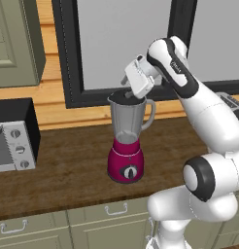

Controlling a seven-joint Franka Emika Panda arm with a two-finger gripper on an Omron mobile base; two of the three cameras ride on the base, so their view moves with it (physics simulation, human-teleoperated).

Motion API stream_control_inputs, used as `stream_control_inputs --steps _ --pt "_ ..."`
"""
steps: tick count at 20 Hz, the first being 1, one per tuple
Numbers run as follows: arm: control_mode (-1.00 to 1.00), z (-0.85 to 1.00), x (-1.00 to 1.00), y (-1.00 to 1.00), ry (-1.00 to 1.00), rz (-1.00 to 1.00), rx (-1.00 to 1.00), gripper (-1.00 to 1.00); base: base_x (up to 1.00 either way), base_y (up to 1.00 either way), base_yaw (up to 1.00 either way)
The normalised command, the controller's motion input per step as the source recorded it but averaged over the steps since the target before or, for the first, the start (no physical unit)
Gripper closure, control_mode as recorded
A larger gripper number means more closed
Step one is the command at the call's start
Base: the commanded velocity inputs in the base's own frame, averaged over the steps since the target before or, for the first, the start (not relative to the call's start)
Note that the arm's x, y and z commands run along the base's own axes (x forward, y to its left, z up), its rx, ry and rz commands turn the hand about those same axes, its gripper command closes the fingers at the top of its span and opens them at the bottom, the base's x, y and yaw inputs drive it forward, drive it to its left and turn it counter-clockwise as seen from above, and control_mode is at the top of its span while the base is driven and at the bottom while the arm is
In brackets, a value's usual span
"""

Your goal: Close the lid blender by securely placing the lid on top.

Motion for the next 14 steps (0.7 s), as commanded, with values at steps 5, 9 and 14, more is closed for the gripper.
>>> stream_control_inputs --steps 5,9,14 --pt "-1.0 0.12 0.05 0.0 -0.13 0.0 0.0 -1.0 0.0 0.0 0.0" --pt "-1.0 0.36 -0.33 -0.04 -0.13 0.0 0.01 -1.0 0.0 0.0 0.0" --pt "-1.0 0.42 -0.65 -0.19 -0.09 0.0 0.06 -1.0 0.0 0.0 0.0"
